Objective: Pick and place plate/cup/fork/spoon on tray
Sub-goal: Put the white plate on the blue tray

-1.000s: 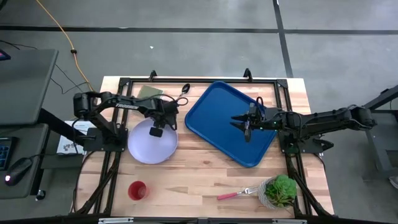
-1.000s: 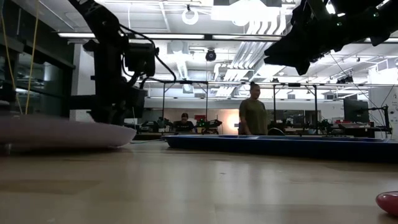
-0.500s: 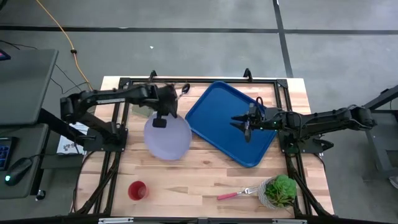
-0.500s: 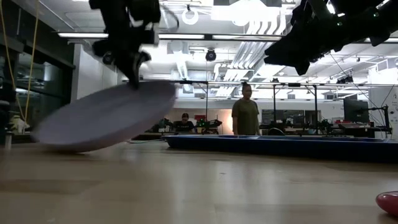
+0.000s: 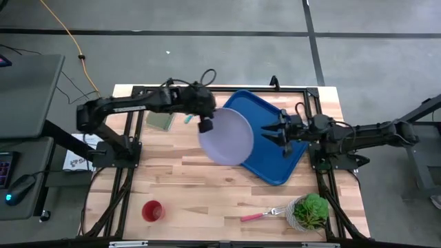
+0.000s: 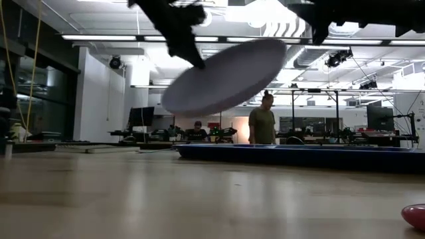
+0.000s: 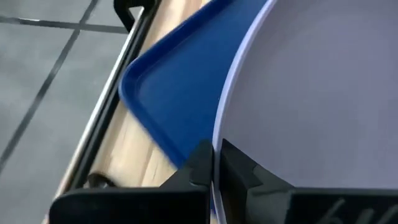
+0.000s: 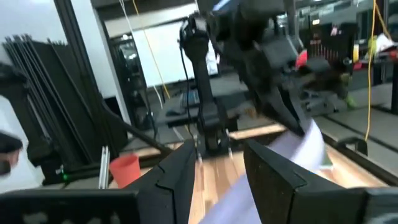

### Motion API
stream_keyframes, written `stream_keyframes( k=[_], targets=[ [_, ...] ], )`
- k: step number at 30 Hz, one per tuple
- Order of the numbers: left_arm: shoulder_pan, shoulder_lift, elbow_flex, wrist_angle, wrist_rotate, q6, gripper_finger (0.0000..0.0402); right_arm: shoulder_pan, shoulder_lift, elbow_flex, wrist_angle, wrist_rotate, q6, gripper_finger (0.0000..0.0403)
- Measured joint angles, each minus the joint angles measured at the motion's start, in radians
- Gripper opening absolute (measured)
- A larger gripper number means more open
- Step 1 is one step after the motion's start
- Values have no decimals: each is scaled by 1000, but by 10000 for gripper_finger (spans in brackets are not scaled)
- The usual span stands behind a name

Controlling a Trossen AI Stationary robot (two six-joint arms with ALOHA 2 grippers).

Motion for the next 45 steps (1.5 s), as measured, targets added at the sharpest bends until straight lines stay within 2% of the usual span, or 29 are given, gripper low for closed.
stream_keyframes(
  k=[5,10,18,24,34,39,45],
  targets=[
    [2,174,70,114,6,-52,0,0,-43,0,2,0,-3,130],
    [3,332,128,301,18,-150,0,0,-34,0,0,20,-4,130],
    [17,503,181,362,5,-268,0,0,6,0,-3,45,-4,130],
    [39,554,181,368,5,-313,0,0,12,0,-28,45,-4,130],
    [28,552,182,417,6,-307,14,0,12,0,-40,51,-4,130],
    [29,552,182,427,5,-310,43,0,12,0,-43,57,-4,130],
    [38,552,198,429,12,-298,106,0,12,0,-50,81,-4,130]
  ],
)
